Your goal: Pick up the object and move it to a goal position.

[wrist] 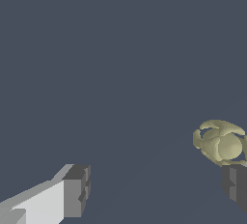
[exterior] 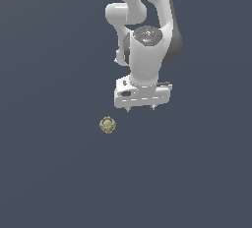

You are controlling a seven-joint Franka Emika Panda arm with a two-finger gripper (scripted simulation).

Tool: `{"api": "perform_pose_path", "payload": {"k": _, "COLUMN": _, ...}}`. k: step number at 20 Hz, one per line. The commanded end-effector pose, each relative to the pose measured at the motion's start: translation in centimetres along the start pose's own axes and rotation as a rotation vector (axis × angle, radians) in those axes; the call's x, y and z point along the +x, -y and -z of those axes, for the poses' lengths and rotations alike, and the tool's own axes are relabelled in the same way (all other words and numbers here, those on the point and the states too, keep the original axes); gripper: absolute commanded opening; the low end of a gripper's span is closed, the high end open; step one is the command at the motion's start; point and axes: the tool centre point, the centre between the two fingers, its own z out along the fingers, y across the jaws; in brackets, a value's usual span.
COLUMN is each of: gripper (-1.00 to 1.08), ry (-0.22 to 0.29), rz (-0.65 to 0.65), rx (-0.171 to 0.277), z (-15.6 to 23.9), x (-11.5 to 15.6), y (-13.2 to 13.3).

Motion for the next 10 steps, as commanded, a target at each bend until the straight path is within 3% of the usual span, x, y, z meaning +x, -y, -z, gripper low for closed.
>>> {"api": "perform_pose_path", "payload": {"k": 1, "gripper": 1.0, "ry": 0.0, "rz": 0.005, "rx": 0.001, "z": 0.1, "x": 0.0, "y": 0.1}}
{"api": "perform_pose_path", "payload": {"k": 10, "gripper": 1.0, "ry": 0.005, "rz": -0.104, "rx": 0.001, "z": -1.4, "x": -0.1, "y": -2.0}}
